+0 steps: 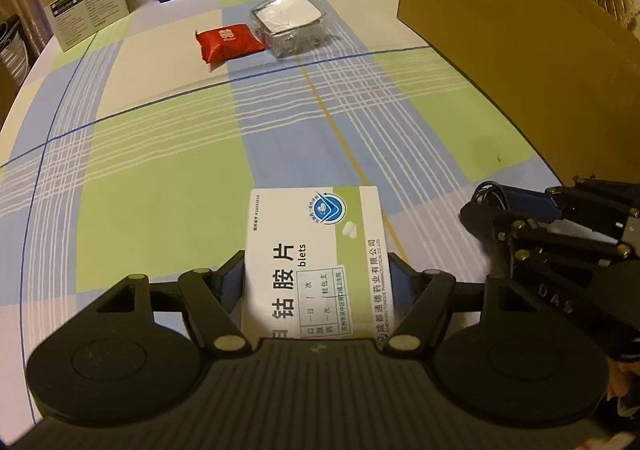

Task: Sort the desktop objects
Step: 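Lift the held medicine box and black cable up off the table, then carry the medicine box and cable into the cardboard box and open both tools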

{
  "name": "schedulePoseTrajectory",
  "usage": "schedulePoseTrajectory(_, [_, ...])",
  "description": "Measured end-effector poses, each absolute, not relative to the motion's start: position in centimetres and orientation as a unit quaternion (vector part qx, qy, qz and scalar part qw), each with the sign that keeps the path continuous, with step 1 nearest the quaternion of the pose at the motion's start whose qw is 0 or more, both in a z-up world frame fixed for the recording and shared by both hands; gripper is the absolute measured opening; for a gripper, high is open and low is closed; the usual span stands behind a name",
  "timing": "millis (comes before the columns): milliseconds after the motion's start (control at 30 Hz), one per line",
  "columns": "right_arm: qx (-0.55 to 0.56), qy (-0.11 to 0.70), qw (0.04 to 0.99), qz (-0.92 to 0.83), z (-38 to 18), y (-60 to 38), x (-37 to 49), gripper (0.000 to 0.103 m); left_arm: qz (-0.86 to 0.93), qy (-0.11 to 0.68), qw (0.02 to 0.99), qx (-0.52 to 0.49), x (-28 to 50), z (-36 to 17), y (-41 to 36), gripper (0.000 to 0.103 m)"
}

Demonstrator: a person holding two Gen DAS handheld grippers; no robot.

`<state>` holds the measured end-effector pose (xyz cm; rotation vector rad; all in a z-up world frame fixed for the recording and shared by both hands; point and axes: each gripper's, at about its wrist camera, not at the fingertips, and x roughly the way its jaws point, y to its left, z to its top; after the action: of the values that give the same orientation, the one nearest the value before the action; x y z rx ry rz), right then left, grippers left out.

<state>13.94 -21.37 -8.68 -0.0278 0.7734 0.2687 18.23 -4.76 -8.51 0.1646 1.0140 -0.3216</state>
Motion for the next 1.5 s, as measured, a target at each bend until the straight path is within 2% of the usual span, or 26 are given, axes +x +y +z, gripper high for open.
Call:
schedulePoseTrajectory(133, [-0.046,0.369,0.918,0.135,-9.0,-20.5,13.7,0.030,-0.153,0.479,0.862,0.071,17.9,-8.2,-4.4,0.068])
schedulePoseTrajectory(300, [-0.059,0.364,0.920,0.133,-9.2,-20.2,13.6,0.030,-0.150,0.483,0.860,0.067,17.8,-8.3,-4.2,0.068])
schedulePoseTrajectory(367, [-0.057,0.365,0.920,0.132,-9.3,-20.1,13.7,0.028,-0.153,0.485,0.859,0.062,17.6,-8.4,-4.0,0.068])
schedulePoseTrajectory(400, [-0.052,0.365,0.920,0.129,-9.2,-20.2,13.7,0.020,-0.153,0.485,0.859,0.061,17.6,-8.4,-4.0,0.067])
schedulePoseTrajectory(900, [-0.005,0.332,0.935,0.127,-5.3,-21.6,12.2,0.017,-0.156,0.458,0.874,0.050,16.1,-5.1,-3.9,0.067])
schedulePoseTrajectory(933, [-0.004,0.329,0.936,0.126,-5.0,-21.7,12.0,0.016,-0.156,0.456,0.875,0.048,15.9,-4.8,-3.9,0.067])
schedulePoseTrajectory(1000, [-0.001,0.324,0.938,0.123,-4.4,-22.0,11.6,0.008,-0.158,0.452,0.877,0.047,15.8,-4.3,-4.1,0.067])
schedulePoseTrajectory(1500, [0.005,0.279,0.954,0.112,0.1,-23.3,9.8,0.007,-0.167,0.426,0.888,0.045,14.7,-1.2,-5.1,0.067])
